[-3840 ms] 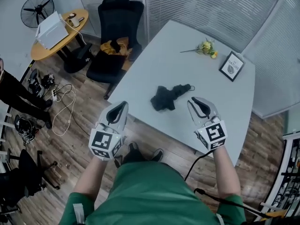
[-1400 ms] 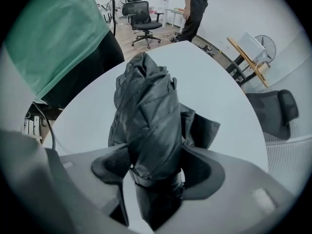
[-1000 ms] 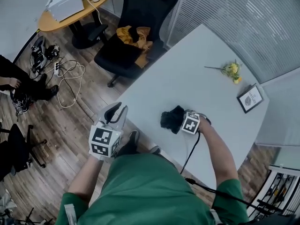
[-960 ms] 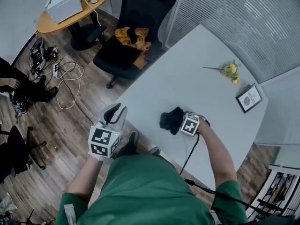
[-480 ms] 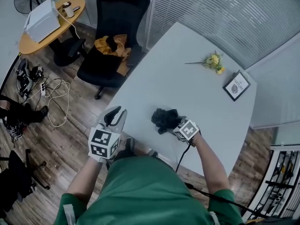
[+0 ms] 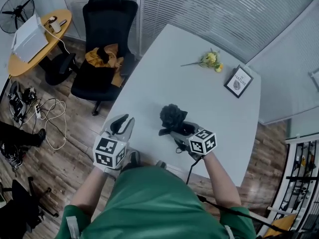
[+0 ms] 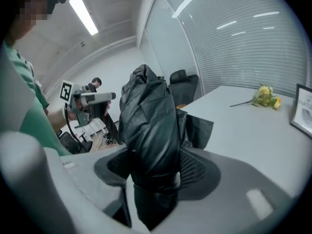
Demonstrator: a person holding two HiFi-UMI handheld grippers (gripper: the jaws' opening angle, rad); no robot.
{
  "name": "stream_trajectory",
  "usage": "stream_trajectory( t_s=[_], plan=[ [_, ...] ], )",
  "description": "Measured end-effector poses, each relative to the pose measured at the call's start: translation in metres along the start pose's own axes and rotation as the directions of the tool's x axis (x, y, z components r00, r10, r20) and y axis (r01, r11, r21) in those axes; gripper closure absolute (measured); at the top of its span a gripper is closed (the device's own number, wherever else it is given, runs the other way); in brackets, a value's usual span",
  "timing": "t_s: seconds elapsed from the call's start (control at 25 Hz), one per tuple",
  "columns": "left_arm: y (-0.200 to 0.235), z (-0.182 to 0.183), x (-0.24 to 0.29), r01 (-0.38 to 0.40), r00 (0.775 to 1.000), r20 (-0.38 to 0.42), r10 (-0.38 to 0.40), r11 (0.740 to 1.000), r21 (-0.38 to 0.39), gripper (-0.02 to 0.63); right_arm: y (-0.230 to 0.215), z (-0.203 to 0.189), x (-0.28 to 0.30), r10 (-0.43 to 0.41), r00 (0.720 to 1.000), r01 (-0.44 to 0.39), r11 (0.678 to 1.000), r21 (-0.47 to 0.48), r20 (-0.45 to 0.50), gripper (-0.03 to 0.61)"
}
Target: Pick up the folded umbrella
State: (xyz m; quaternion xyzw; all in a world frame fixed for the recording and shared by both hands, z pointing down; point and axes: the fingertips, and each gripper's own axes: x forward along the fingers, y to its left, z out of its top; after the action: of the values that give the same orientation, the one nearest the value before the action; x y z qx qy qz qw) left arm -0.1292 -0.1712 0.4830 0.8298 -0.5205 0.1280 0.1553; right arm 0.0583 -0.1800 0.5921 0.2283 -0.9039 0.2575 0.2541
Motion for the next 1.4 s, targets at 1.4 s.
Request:
stream_trajectory(
  t_s=[1.4],
  plan=[
    [-0.026,0.022,0.017,0.104,0.994,0.046,-0.101,0.991,-0.08,0.52,0.04,0.155,-0.163,-0.053,0.662,-0.231,0.934,0.27,0.748,0.313]
  ],
)
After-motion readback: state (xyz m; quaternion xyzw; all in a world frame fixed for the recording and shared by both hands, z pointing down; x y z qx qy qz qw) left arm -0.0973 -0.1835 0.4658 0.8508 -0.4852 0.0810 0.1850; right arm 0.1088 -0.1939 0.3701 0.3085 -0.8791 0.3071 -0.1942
